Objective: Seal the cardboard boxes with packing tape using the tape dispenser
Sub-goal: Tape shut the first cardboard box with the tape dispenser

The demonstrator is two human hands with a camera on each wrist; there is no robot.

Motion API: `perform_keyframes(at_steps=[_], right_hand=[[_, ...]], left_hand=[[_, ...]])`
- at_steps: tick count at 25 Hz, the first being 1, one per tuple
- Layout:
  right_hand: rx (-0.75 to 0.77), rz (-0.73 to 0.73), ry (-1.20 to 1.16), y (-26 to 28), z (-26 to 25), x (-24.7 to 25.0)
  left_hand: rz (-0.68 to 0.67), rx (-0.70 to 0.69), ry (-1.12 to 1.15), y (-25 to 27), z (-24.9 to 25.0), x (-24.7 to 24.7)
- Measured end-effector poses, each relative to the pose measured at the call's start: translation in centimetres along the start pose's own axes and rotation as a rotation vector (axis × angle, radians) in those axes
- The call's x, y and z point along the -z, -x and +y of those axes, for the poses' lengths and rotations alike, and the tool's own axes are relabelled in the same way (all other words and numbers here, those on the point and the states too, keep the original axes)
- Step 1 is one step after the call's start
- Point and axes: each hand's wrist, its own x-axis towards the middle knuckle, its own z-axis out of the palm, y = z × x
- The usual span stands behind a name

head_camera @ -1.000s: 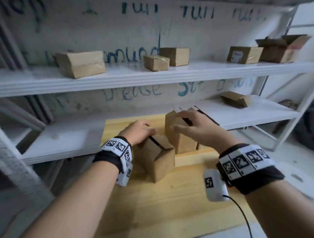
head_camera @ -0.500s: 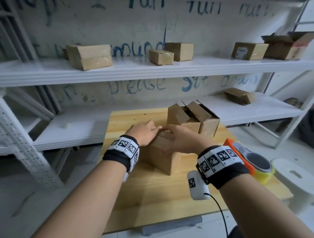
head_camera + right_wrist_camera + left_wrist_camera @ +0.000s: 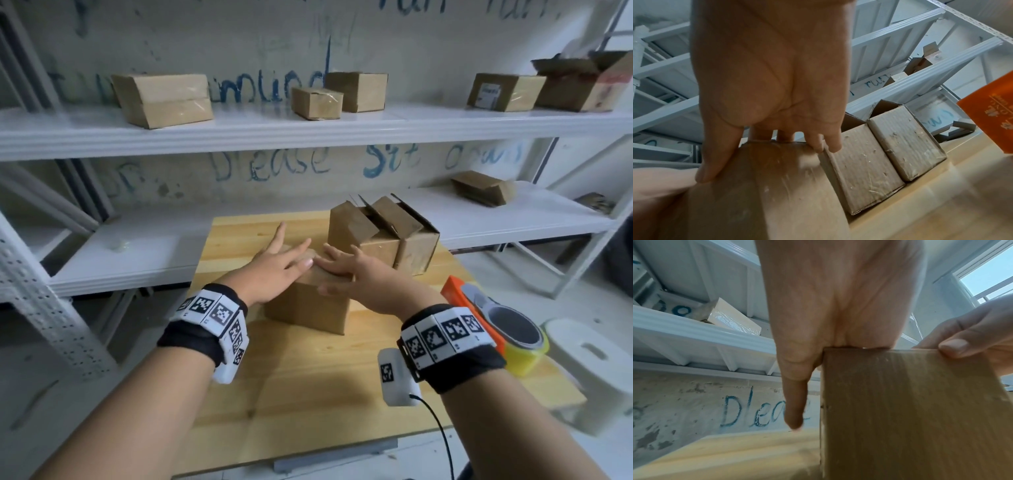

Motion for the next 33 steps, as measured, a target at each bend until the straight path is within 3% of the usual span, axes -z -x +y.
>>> perform_keyframes(at_steps=[7,15,26,29,33], right_hand=[[0.041,0.035,-0.116,0.0,1.0,-1.1],[0.12,0.174,-0.167,1.4,1.6,-1.2],[0.116,0.212,-0.136,2.8,1.3,-2.6],[0.05,0.253,-0.145,3.7,1.2,-1.8],[-0.219,0.407,-0.055,5.6,3.1,1.0]], left_hand=[[-0.057,-0.063,0.166,0.6,-1.0,0.1],[-0.154,-0.093,-0.035,2.3,-1.1,0.3],[-0.024,-0.202,0.119,3.5,-2.5,-0.9],[-0.008,-0.184,0.112,3.3,-2.4,-0.4],[-0.095,-0.099,0.004,3.2,-1.9,0.3]])
